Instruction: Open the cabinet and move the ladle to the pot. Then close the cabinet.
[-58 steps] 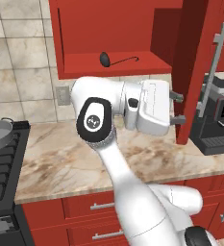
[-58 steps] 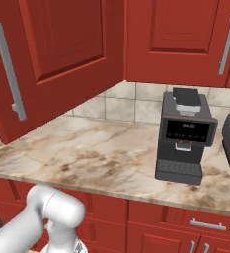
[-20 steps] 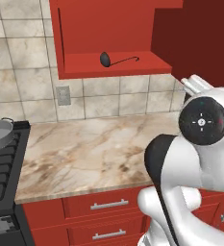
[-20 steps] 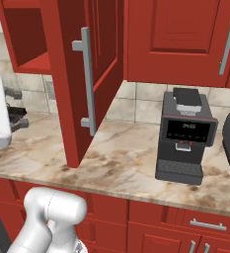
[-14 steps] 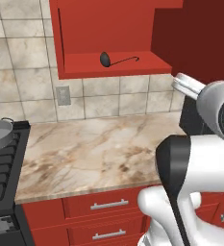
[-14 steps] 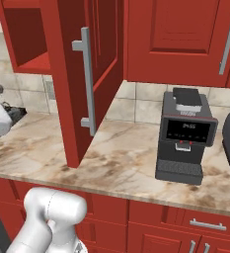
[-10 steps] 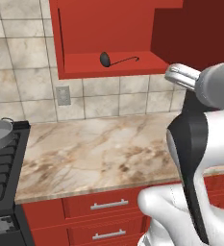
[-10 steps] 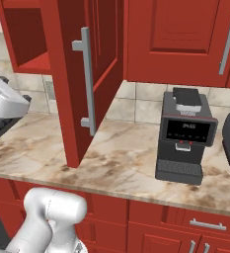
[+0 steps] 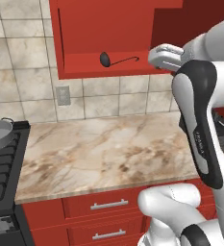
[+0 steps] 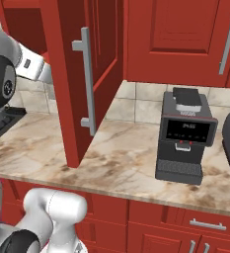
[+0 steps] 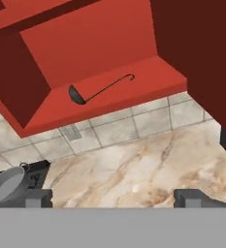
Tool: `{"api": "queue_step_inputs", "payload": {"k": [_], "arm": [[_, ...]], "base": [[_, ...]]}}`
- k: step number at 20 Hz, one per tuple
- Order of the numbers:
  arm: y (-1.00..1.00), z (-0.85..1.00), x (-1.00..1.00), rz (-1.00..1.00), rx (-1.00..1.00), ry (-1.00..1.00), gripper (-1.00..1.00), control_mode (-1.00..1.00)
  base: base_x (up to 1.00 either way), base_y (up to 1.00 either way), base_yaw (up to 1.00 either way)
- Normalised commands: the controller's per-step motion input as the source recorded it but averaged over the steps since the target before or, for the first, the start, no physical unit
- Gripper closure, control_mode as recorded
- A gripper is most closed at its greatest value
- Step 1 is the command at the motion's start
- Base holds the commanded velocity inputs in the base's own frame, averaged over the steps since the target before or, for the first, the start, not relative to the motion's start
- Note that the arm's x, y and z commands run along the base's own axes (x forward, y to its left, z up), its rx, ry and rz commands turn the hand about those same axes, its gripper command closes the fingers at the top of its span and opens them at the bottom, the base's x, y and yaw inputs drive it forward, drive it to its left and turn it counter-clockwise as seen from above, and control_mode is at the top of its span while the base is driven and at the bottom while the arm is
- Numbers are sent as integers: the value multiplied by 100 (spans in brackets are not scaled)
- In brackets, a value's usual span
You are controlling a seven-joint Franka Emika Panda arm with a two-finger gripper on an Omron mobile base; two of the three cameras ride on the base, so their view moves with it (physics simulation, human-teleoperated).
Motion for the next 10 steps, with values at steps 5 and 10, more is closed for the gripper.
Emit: {"api": "queue_step_inputs", "payload": {"k": [5, 10], "arm": [[36, 0, 93, 30, 0, 20, -100, -100], [43, 0, 92, 25, 0, 19, -100, -100]], "base": [[0, 0, 0], [0, 0, 0]]}}
